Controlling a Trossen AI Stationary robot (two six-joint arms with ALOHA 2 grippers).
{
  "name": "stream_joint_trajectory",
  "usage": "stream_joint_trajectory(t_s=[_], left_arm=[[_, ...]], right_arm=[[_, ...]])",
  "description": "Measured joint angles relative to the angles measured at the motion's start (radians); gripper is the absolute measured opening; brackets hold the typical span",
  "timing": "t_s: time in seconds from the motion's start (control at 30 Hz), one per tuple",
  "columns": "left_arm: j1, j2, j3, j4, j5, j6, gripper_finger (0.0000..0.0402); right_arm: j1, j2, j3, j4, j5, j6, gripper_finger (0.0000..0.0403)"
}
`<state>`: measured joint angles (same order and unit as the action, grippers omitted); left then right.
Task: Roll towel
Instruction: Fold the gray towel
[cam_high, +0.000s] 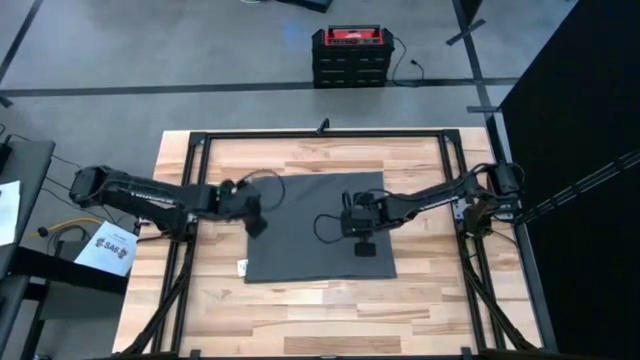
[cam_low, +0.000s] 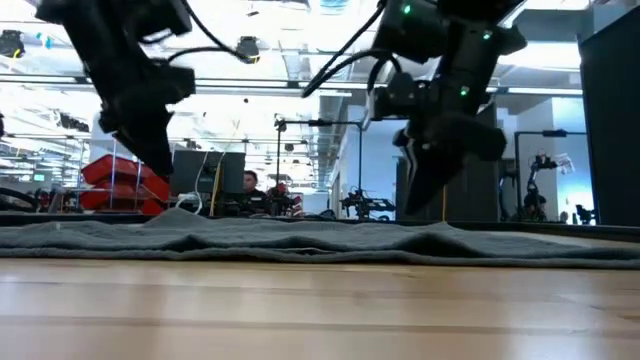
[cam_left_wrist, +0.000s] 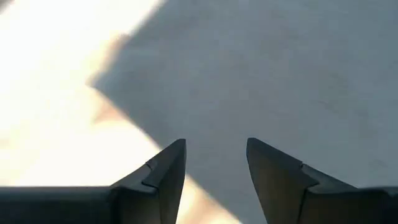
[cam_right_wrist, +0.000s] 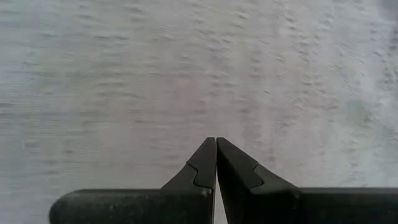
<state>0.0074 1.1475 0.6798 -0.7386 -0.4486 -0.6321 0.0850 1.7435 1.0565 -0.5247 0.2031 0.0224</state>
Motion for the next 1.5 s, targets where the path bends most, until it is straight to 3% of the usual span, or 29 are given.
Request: stream_joint_trajectory(t_s=[0.27,0.37,0.5,0.6,0.7,0.93,1.1,1.3,1.5], left_arm=[[0.357,0.119,-0.049,0.274,0.053,0.335,0.0157],[0.435,0.197,-0.057,0.353,0.129,0.402,0.0157],[0.483,0.298,-0.060,0.307,0.138,0.407,0.0157],[0.484,0.335,-0.053,0.256,0.134,0.380,0.0157],[0.461,0.336,-0.053,0.214,0.126,0.355,0.0157],[0.417,0.246,-0.040,0.151,0.156,0.344,0.0157],[0.416,0.181,-0.031,0.154,0.150,0.334,0.0157],[0.376,0.123,-0.031,0.137,0.143,0.347,0.0157],[0.329,-0.025,-0.004,0.033,0.139,0.266,0.0157]], right_arm=[[-0.035,0.000,0.000,0.088,-0.014,-0.022,0.0000],[-0.025,0.000,0.001,0.074,-0.019,-0.011,0.0000],[-0.016,0.000,0.001,0.026,-0.020,0.019,0.0000],[-0.018,0.000,0.001,-0.065,-0.015,0.026,0.0000],[-0.042,0.000,0.000,-0.177,0.075,0.029,0.0000],[-0.209,0.000,0.001,-0.067,0.167,-0.132,0.0000],[-0.328,0.000,0.001,-0.152,0.196,-0.124,0.0000],[-0.200,-0.009,0.001,-0.354,0.176,-0.031,0.0000],[-0.007,-0.071,0.001,-0.342,0.189,0.091,0.0000]])
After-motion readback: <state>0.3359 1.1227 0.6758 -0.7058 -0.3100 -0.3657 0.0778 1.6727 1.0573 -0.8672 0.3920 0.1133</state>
